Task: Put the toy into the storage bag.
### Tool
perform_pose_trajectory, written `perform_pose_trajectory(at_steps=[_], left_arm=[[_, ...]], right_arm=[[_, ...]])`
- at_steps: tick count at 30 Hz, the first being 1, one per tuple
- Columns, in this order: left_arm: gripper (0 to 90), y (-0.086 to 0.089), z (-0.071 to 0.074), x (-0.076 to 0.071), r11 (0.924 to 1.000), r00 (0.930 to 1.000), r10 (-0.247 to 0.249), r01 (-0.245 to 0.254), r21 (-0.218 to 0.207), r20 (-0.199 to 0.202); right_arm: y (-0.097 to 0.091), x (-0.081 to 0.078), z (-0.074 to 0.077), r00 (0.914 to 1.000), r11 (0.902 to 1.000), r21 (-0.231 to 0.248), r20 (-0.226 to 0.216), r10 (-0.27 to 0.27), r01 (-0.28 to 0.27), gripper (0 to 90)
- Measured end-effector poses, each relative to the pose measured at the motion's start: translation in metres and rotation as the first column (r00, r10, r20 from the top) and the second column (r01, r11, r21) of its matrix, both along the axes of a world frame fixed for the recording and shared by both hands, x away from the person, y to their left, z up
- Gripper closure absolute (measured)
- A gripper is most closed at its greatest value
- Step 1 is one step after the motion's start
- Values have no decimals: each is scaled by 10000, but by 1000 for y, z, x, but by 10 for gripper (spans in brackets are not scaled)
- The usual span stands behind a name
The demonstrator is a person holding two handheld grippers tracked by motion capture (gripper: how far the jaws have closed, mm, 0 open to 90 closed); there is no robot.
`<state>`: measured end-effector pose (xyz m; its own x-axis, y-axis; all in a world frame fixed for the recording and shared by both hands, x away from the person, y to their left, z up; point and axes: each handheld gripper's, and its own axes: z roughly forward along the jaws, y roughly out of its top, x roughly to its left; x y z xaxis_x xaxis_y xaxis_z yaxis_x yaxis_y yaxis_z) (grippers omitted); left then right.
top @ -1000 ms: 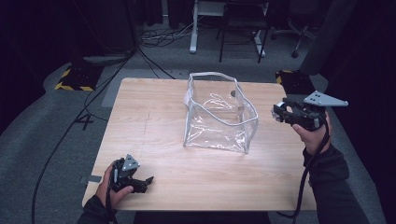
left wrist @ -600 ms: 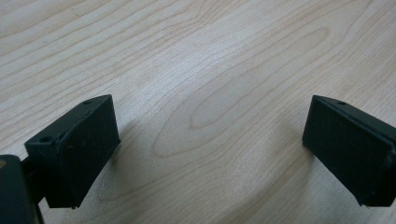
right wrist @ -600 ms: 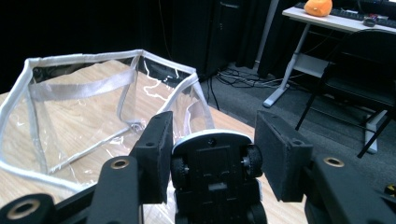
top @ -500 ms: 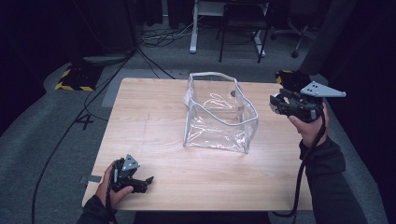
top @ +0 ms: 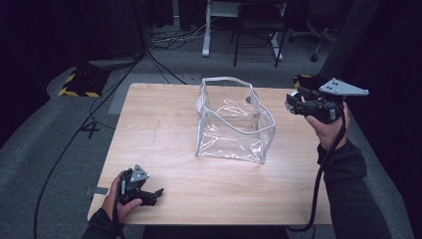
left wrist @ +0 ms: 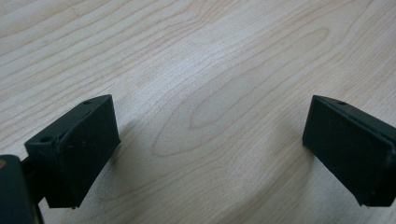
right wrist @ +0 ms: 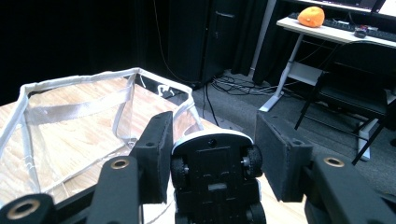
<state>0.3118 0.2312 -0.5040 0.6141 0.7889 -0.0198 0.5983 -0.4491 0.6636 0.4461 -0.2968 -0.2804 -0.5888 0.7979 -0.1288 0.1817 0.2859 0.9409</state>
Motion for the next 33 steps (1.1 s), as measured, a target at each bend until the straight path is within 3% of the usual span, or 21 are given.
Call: perform_pose_trajectory(at_steps=[15, 19, 33], left_arm=[[39, 0, 0, 0, 10000, 10000, 2, -2, -4, 1], [39, 0, 0, 0, 10000, 10000, 1, -1, -3, 1], [34, 0, 0, 0, 10000, 10000, 26, -26, 22, -13]], right_arm=[[16, 7, 10, 9998, 9997, 166, 74, 191, -193, 486], [21, 9, 11, 9997, 9998, -22, 162, 178, -178, 486], [37, 13, 13, 9989, 9991, 11, 189, 421, -422, 486]])
